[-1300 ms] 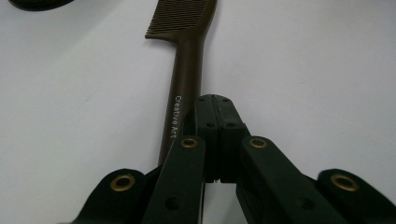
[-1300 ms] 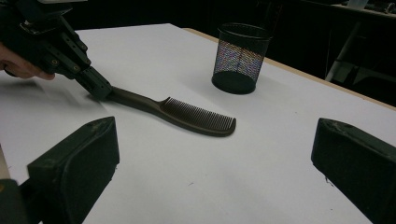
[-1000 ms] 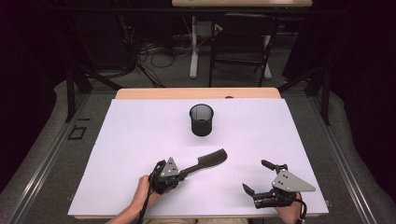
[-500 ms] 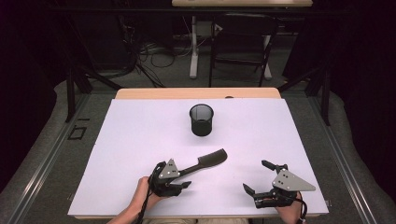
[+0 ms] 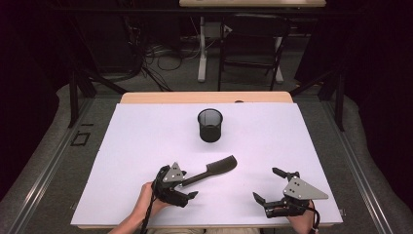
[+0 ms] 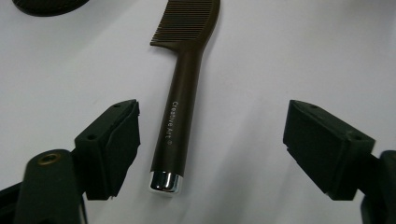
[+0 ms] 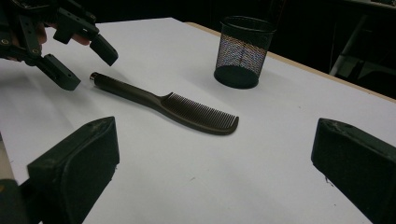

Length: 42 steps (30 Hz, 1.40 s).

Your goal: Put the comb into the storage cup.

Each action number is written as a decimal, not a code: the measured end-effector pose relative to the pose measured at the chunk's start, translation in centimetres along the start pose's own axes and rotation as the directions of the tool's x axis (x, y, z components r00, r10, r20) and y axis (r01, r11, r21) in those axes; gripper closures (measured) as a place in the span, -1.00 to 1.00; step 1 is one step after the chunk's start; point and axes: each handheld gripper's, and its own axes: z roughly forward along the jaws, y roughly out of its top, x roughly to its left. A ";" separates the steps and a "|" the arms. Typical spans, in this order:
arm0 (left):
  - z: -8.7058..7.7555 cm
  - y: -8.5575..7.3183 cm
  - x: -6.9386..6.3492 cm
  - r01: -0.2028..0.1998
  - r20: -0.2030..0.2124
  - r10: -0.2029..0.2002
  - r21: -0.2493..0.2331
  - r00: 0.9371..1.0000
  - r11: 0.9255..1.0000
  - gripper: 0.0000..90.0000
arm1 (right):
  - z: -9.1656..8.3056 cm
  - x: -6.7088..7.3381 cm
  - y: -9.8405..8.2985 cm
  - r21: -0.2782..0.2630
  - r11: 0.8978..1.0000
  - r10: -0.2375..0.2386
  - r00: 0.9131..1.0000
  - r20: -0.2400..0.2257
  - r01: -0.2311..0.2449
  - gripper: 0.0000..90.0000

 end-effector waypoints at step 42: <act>0.4 3.4 2.5 -0.008 -0.013 0.009 0.123 1.000 0.992 -0.99 | 0.2 -0.1 -0.1 0.014 1.000 0.006 1.000 -0.008 -0.006 -0.99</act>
